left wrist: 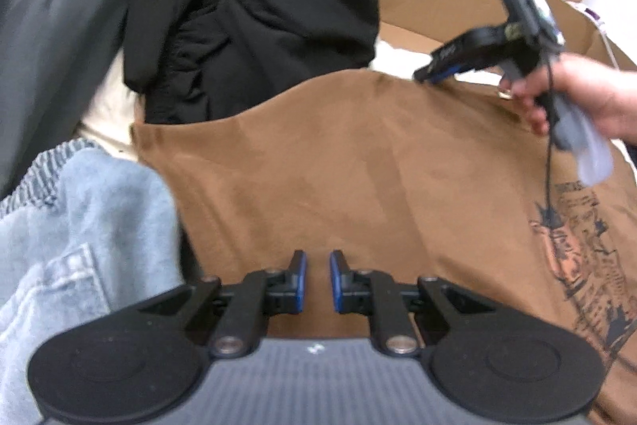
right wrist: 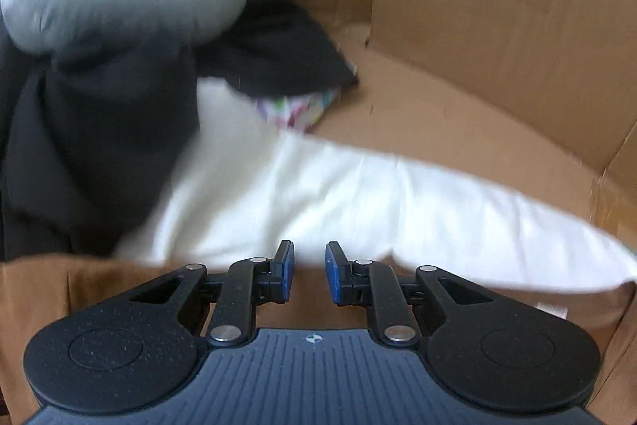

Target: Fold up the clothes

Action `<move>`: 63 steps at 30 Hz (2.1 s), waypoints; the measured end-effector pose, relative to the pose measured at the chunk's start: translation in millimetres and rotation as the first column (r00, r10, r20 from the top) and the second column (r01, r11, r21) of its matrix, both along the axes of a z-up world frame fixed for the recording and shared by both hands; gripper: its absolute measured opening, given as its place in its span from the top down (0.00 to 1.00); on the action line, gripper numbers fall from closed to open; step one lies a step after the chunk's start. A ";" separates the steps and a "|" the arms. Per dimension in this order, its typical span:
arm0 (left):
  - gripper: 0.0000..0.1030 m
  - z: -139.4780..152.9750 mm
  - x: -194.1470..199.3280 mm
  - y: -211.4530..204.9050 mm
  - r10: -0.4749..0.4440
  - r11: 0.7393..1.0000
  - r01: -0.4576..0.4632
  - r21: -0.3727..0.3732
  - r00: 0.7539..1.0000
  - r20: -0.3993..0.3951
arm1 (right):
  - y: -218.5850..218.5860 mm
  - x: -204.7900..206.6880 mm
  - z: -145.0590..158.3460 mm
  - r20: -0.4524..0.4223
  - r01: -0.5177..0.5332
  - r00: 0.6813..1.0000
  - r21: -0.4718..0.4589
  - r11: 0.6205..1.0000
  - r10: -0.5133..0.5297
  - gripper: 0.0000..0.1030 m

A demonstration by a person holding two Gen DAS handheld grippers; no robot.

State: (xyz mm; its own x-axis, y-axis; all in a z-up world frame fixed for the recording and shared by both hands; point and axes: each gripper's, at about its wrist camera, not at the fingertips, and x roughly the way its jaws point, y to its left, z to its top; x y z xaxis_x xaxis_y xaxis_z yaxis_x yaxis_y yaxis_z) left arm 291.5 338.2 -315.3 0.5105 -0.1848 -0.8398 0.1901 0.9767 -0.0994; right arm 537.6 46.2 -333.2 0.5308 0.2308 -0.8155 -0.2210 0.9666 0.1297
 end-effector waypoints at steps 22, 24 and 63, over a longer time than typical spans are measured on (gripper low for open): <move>0.90 33.4 -38.5 37.3 0.098 0.977 -0.108 -0.184 0.993 -0.064 | 78.2 -171.9 63.3 0.060 -0.439 0.898 0.074 0.895 0.436 0.75; 0.90 23.0 -38.7 32.5 0.095 0.983 -0.108 -0.148 0.991 -0.097 | 86.1 -183.6 58.3 0.070 -0.470 0.882 0.054 0.881 0.466 0.75; 0.98 9.3 -28.1 49.0 0.142 0.982 -0.154 -0.106 0.984 -0.112 | 87.1 -239.5 20.3 -0.057 -0.591 0.806 -0.064 0.804 0.589 0.75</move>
State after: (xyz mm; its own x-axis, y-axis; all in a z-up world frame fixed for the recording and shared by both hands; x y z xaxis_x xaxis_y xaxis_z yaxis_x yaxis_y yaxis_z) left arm 263.4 387.2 -305.9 0.4510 -0.2111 -0.8672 0.0270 0.9744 -0.2231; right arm 298.1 133.3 -312.9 0.2845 0.4283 -0.8577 -0.7488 0.6579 0.0801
